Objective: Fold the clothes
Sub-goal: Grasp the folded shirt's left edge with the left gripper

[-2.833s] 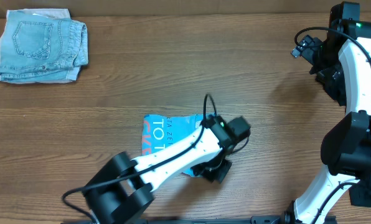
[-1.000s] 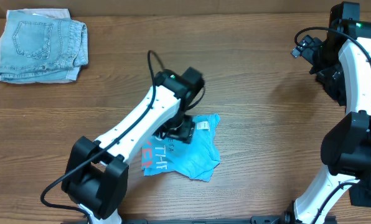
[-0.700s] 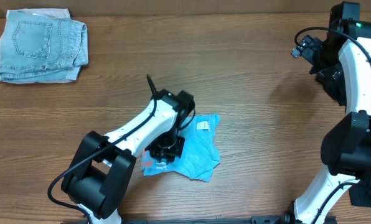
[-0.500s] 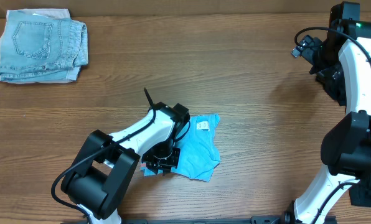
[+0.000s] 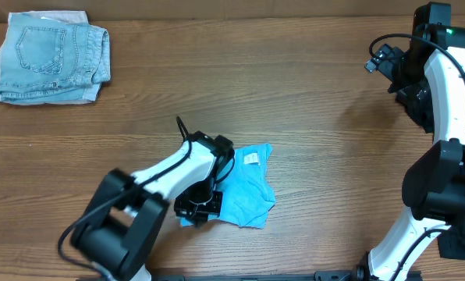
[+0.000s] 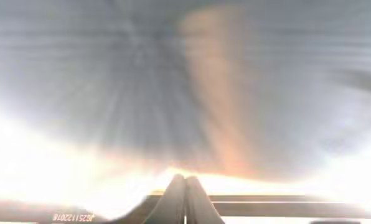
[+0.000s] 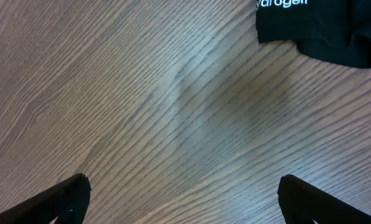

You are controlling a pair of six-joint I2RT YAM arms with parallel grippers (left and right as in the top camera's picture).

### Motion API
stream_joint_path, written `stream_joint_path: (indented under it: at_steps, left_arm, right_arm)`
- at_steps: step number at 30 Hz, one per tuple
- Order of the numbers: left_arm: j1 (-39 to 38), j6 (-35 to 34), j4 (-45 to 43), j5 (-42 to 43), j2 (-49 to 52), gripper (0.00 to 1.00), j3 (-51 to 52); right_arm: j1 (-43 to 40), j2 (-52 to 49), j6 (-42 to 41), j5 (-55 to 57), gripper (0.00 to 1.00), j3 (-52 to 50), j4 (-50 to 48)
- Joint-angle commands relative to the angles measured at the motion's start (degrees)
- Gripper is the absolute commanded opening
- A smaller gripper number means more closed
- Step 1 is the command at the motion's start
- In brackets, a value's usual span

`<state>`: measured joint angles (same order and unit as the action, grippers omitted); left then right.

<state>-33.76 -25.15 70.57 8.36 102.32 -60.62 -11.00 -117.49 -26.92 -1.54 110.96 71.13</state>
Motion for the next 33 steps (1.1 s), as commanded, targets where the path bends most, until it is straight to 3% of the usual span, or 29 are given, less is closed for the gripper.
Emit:
stream_joint_path:
  at_steps: [1,3,6,7,16,22,28,33]
  left_arm:
    - [-0.4,0.0,-0.6,-3.3,-9.3,0.04,-6.5]
    - [-0.3,0.0,-2.2,-6.5,-12.5,0.17,-8.3]
    - [0.5,-0.2,-5.2,-10.8,-15.7,0.91,-9.6]
    - [1.1,-0.2,-6.1,-11.8,-16.2,1.0,-9.6]
    - [13.2,-0.1,-7.4,-11.3,-12.7,1.0,-9.0]
    - [20.7,9.1,-7.8,6.1,-9.4,1.0,-6.1]
    - [22.3,10.0,-12.7,6.7,-6.6,1.0,0.0]
    - [27.5,17.6,-16.7,18.9,-6.1,1.0,2.7]
  right_arm:
    - [-0.2,1.8,0.2,-0.1,1.0,0.9,-0.3]
    - [-0.2,1.8,0.2,-0.1,1.0,0.9,-0.3]
    - [-0.2,1.8,0.2,-0.1,1.0,0.9,-0.3]
    - [-0.2,1.8,0.2,-0.1,1.0,0.9,-0.3]
    - [-0.2,1.8,0.2,-0.1,1.0,0.9,-0.3]
    - [-0.2,1.8,0.2,-0.1,1.0,0.9,-0.3]
    - [-0.2,1.8,0.2,-0.1,1.0,0.9,-0.3]
    - [-0.2,1.8,0.2,-0.1,1.0,0.9,-0.3]
